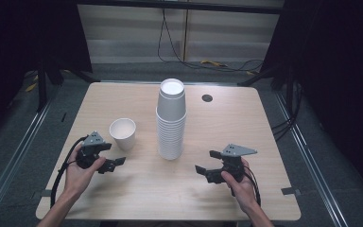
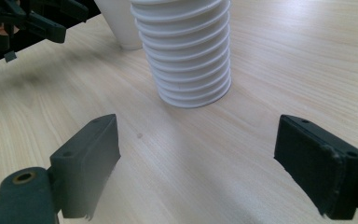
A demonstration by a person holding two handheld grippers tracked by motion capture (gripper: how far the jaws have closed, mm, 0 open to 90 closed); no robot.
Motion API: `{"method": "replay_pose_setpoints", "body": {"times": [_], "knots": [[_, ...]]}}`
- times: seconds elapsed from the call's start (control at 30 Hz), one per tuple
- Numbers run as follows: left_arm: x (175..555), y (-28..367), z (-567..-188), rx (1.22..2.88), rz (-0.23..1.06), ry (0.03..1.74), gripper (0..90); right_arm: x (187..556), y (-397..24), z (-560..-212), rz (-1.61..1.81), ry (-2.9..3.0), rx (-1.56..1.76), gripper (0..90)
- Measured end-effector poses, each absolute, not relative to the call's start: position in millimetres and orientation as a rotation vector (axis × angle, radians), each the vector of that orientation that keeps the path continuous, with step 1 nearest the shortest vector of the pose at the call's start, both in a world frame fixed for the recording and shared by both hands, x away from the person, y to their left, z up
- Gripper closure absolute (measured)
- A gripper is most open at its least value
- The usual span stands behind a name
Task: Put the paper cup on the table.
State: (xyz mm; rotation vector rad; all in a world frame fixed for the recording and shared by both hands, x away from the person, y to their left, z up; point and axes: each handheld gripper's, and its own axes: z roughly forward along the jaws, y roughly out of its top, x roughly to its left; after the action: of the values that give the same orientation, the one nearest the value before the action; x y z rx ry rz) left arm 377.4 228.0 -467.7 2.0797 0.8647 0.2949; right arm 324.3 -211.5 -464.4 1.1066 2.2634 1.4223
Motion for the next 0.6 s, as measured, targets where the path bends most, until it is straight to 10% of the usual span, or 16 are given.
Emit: {"method": "replay_pose_setpoints", "body": {"times": [0.6], "knots": [[339,193,-475,1.903,0.233,0.774,16.5,324,-212,-465,1.441,2.262,1.107,13.7]]}}
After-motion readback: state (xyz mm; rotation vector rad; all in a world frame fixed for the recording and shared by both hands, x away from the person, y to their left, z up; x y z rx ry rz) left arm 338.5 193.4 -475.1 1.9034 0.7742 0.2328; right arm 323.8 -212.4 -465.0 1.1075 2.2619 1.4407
